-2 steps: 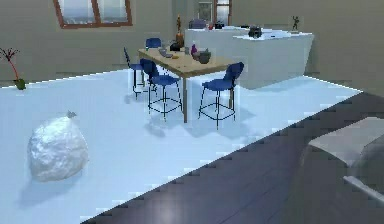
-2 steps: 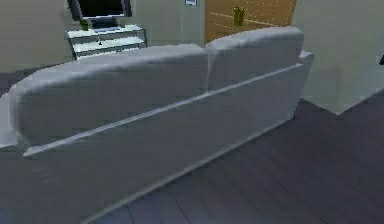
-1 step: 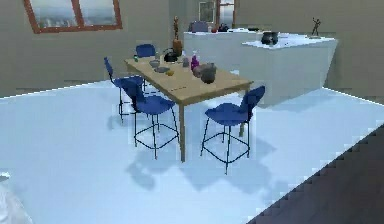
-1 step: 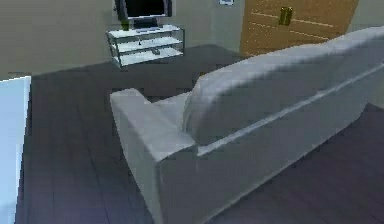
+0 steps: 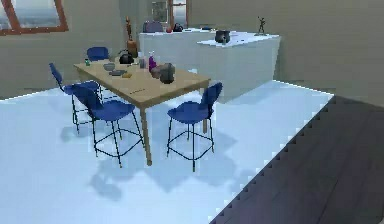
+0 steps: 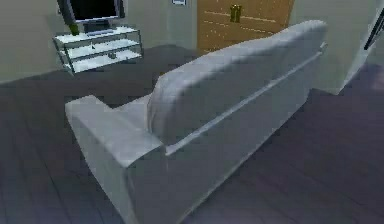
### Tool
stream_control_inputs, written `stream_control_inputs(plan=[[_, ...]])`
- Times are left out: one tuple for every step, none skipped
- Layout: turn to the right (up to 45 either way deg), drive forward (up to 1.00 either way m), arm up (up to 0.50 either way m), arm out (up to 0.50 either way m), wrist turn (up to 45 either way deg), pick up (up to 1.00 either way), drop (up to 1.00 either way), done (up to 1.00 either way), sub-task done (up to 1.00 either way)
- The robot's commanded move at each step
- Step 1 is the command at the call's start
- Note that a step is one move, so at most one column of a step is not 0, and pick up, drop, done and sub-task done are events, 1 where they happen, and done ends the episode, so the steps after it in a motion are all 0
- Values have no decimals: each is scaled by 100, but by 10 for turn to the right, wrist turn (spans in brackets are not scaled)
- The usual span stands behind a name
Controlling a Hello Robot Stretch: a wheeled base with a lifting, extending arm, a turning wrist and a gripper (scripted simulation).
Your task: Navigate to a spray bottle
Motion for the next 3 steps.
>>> stream_control_inputs(plan=[[0, 45, 0, 0, 0, 0, 0, 0, 0], [270, 0, 0, 0, 0, 0, 0, 0, 0], [0, 100, 0, 0, 0, 0, 0, 0, 0]])
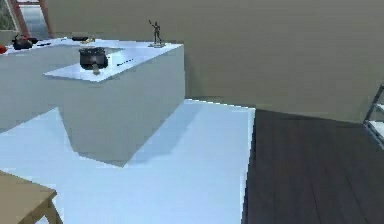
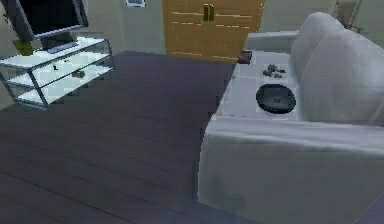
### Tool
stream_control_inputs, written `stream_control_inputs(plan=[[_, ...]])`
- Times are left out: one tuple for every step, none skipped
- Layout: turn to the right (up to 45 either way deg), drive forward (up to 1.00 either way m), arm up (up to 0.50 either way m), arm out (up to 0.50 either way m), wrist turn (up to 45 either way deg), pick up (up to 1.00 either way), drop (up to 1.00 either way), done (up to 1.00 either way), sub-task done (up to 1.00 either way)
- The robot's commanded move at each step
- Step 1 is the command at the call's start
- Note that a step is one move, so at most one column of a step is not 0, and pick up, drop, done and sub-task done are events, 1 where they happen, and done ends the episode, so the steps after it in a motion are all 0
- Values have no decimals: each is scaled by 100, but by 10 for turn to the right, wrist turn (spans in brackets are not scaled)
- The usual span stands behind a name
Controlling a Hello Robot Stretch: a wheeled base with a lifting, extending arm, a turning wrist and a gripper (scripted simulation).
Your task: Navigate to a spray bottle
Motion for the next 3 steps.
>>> stream_control_inputs(plan=[[60, 0, 0, 0, 0, 0, 0, 0, 0], [0, 35, 0, 0, 0, 0, 0, 0, 0], [-240, 0, 0, 0, 0, 0, 0, 0, 0]])
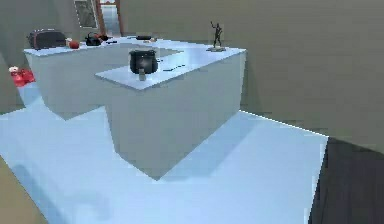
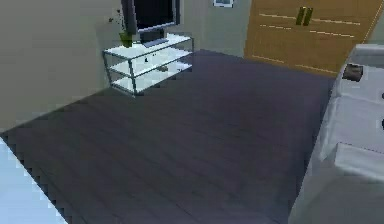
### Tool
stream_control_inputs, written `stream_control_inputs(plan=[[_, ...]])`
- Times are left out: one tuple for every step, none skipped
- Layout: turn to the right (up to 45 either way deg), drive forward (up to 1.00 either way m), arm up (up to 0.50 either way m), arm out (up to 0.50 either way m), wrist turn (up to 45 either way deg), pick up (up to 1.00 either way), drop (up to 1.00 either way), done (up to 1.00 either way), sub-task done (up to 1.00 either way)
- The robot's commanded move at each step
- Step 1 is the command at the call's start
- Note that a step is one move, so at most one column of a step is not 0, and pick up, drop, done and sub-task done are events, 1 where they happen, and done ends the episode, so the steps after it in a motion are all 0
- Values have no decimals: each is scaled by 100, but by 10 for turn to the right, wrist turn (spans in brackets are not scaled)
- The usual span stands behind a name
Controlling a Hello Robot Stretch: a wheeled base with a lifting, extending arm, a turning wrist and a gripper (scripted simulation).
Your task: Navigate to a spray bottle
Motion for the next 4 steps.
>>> stream_control_inputs(plan=[[0, 70, 0, 0, 0, 0, 0, 0, 0], [-450, 0, 0, 0, 0, 0, 0, 0, 0], [-450, 0, 0, 0, 0, 0, 0, 0, 0], [0, 0, 0, 0, 0, 0, 0, 100, 0]])
